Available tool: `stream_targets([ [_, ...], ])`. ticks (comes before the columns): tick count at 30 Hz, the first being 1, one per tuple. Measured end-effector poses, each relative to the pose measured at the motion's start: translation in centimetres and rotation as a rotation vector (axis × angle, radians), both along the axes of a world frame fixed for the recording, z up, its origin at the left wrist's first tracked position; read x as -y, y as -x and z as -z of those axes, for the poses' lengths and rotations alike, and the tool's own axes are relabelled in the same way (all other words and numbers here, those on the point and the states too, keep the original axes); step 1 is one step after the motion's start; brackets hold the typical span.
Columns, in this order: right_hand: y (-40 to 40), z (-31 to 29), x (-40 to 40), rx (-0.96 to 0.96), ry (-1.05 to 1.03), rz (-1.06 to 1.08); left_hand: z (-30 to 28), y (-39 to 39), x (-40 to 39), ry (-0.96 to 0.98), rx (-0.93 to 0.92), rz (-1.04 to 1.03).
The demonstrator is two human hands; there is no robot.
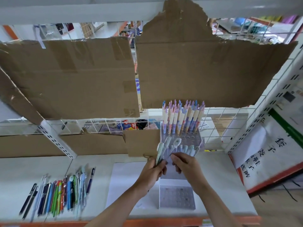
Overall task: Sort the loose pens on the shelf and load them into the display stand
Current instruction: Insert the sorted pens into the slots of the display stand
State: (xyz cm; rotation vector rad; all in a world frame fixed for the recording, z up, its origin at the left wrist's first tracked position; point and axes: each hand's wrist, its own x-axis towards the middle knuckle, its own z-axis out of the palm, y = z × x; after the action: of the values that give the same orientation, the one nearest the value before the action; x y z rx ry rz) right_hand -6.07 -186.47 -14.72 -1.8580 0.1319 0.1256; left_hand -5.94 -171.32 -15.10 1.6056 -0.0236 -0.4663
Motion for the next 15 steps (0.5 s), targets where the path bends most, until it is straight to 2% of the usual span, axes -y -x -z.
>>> stream_targets([
  [5, 0.0, -1.2, -0.9, -0.052, -0.072, -0.053, -1.1, 0.5, 0.1, 0.047, 0.027, 0.085],
  [8, -0.4, -0.8, -0.8, -0.060, -0.067, -0.027, 0.2, 0.1, -0.6, -0.106, 0.064, -0.078],
  [11, -1.3, 0.2, -0.1, 0.016, 0.079, 0.090, 1.0, -0.6, -1.6, -0.199, 0.116, -0.300],
  [15, -2.0, 2.1, -0.8, 0.024, 0.291, 0.085, 1.4, -1.0, -2.6, -0.346, 0.219, -0.297],
])
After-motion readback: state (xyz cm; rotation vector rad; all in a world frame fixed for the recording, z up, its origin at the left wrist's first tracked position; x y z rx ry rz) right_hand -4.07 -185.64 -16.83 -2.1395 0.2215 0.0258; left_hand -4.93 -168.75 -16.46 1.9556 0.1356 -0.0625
